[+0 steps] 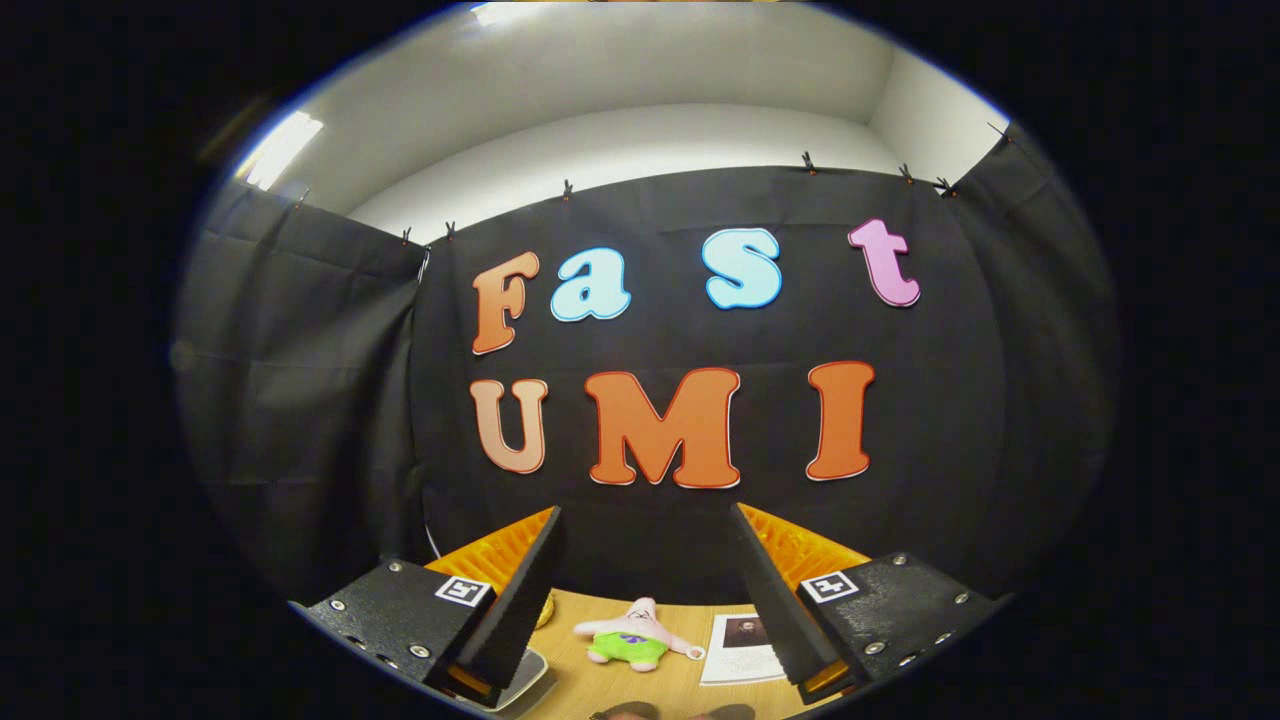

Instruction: Open the storage box then place both shoes into the box .Put the left shoe in first, then the right shoe, with the right side of both shoes facing outward in a uniform manner.

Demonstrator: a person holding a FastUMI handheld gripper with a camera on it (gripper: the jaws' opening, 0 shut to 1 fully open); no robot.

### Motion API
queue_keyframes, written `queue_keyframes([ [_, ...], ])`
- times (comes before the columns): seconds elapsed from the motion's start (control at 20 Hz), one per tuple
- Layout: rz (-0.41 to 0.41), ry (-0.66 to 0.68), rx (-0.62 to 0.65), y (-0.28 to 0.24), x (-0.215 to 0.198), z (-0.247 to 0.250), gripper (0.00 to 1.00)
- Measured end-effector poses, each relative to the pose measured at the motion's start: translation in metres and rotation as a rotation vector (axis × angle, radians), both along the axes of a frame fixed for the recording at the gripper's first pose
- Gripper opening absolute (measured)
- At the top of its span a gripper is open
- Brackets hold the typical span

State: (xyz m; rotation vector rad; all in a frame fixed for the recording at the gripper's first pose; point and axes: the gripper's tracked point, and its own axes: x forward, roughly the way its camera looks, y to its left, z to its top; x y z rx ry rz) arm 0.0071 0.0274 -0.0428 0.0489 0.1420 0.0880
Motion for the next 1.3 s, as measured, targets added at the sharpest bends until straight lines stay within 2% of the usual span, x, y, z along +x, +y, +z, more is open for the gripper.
queue_keyframes([
  [0.25,0.103,0.18,0.11,0.03,-0.004,-0.054,0.97],
  [0.7,0.306,0.654,0.325,0.102,-0.047,-0.181,0.98],
  [0.95,0.392,0.882,0.534,0.142,-0.075,-0.228,0.98],
  [1.05,0.413,0.961,0.619,0.157,-0.083,-0.242,0.97],
  [1.3,0.432,1.095,0.675,0.172,-0.097,-0.282,0.97],
])
